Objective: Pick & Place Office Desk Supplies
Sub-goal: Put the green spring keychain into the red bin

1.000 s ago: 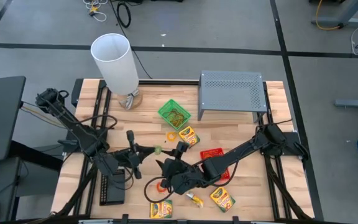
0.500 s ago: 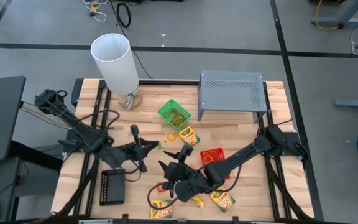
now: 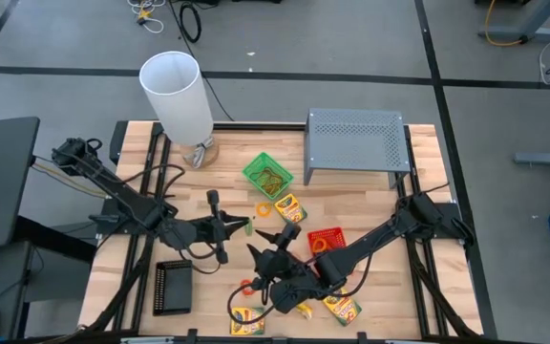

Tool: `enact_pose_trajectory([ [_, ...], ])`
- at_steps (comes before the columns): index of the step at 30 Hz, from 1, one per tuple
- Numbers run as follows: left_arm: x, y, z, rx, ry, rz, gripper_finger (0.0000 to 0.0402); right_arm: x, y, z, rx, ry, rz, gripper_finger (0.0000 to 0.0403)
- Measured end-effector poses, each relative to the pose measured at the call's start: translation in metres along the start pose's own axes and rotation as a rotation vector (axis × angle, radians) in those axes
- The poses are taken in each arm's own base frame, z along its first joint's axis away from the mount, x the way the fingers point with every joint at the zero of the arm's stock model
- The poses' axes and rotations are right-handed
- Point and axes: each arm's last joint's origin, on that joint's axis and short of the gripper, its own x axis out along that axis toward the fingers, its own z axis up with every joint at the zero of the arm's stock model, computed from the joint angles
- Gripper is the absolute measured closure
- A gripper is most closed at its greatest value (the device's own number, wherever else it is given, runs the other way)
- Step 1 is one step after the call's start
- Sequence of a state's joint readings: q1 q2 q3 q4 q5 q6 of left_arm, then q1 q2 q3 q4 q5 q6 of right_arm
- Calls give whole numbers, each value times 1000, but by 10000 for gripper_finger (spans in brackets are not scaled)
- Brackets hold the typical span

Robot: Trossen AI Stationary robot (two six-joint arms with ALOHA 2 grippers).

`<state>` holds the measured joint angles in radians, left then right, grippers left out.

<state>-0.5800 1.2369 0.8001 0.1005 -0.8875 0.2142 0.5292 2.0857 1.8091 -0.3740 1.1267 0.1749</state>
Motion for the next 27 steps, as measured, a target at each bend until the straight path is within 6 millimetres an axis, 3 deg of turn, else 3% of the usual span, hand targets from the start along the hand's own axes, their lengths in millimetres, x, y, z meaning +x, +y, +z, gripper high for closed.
enact_pose_trajectory([
  [13, 0, -1, 0, 1, -8, -33, 391, 24, -14, -7, 36, 81, -4, 202],
  [27, 0, -2, 1, 13, -18, -73, 391, 35, -15, -1, 42, 69, 89, 268],
])
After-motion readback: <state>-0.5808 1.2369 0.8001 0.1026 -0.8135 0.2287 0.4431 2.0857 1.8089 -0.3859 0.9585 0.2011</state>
